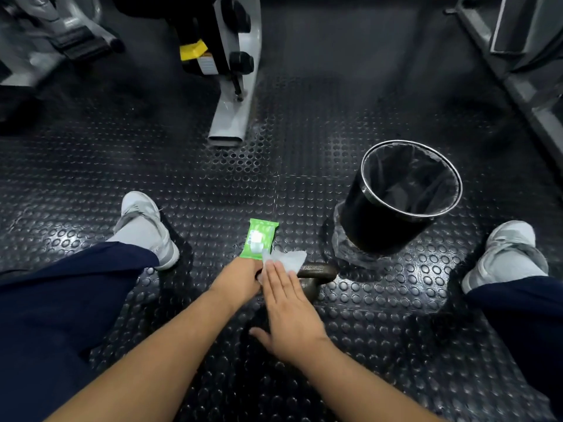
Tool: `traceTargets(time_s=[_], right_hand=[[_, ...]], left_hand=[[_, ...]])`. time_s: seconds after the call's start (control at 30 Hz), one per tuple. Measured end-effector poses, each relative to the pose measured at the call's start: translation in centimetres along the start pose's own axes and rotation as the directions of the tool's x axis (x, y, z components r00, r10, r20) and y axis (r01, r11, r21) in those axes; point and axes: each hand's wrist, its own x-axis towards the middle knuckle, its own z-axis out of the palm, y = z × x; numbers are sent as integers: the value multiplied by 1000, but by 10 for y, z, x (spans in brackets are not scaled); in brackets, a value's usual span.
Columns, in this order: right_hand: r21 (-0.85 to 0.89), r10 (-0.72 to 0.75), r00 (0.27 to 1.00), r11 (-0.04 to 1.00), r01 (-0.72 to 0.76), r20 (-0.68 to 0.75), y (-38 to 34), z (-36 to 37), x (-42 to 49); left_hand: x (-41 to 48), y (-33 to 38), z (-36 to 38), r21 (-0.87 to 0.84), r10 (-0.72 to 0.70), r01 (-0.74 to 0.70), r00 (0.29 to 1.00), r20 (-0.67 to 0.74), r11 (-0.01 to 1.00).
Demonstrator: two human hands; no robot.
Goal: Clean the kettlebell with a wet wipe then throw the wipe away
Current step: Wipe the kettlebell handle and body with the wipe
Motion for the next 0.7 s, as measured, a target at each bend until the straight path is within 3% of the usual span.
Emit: traceTargets(time_s=[0.1, 0.27, 0.47, 0.7], right_hand=[[78, 75, 995, 994, -71, -59, 29, 7, -25], [203, 301, 953, 932, -299, 23, 55, -19, -12], [156, 111, 991, 980, -122, 76, 7, -32, 19], [246, 113, 994, 963, -112, 11, 44, -45, 1]], left_hand=[[2, -3, 2, -14, -22, 23, 999, 26, 1000], [2, -4, 4, -65, -51, 53, 998, 41, 996], [0, -3, 2, -50, -10, 10, 1000, 4, 999], [-5, -3, 5, -36, 54, -54, 999, 0, 998]])
